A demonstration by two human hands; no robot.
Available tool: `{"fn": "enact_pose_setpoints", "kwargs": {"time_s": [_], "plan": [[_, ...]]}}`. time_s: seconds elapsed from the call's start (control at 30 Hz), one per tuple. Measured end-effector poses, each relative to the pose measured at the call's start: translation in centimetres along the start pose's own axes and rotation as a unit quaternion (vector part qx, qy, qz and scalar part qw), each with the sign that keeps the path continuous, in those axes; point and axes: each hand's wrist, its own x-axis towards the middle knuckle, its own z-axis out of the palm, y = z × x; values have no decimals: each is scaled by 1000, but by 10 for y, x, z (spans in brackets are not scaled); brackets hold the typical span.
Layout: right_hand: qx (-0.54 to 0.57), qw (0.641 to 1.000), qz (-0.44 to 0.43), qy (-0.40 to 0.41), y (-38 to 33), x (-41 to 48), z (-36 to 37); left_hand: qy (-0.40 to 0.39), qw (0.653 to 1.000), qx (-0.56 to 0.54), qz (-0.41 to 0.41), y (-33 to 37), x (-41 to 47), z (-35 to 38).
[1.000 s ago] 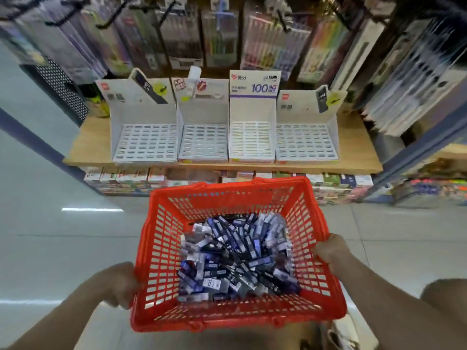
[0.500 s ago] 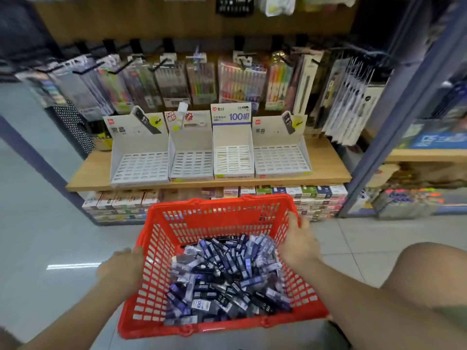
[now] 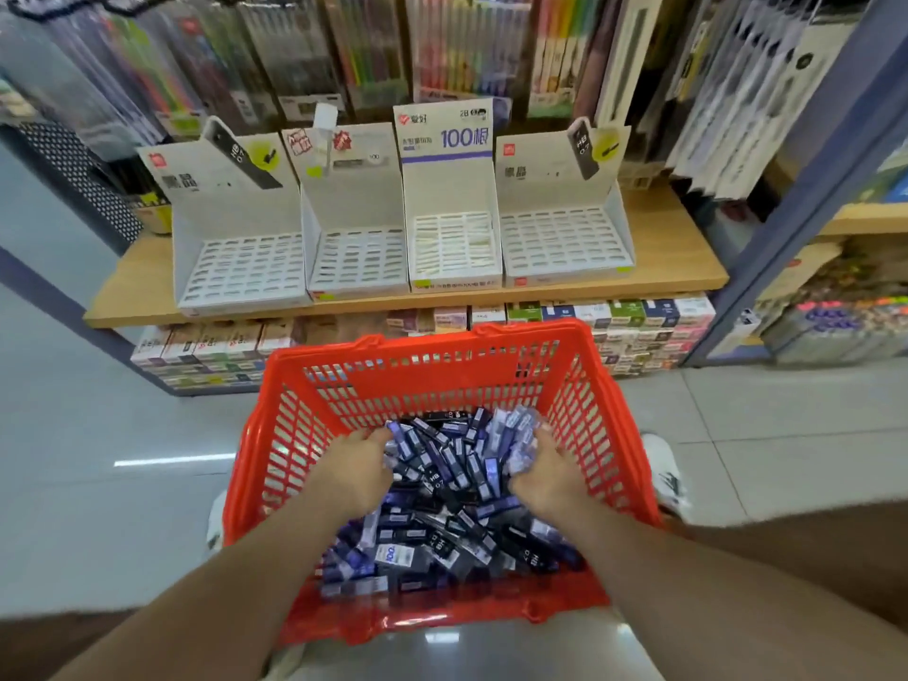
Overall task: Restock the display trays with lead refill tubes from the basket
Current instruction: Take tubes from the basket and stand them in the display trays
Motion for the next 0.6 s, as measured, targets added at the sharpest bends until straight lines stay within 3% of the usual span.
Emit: {"fn": "enact_pose_setpoints", "kwargs": {"time_s": [0.23, 0.37, 0.43, 0.6], "plan": [[-49, 997, 18, -56, 7, 75, 34, -101, 995, -2, -16, 3, 44, 55], [-183, 978, 0, -100, 12, 80, 51, -161, 986, 23, -31, 7, 45, 83], [-234, 968, -15, -86, 14, 67, 60, -156, 986, 57, -27, 10, 40, 94], [-207, 976, -59, -16, 8, 61, 60, -108, 993, 33, -34, 11, 33, 104]]}}
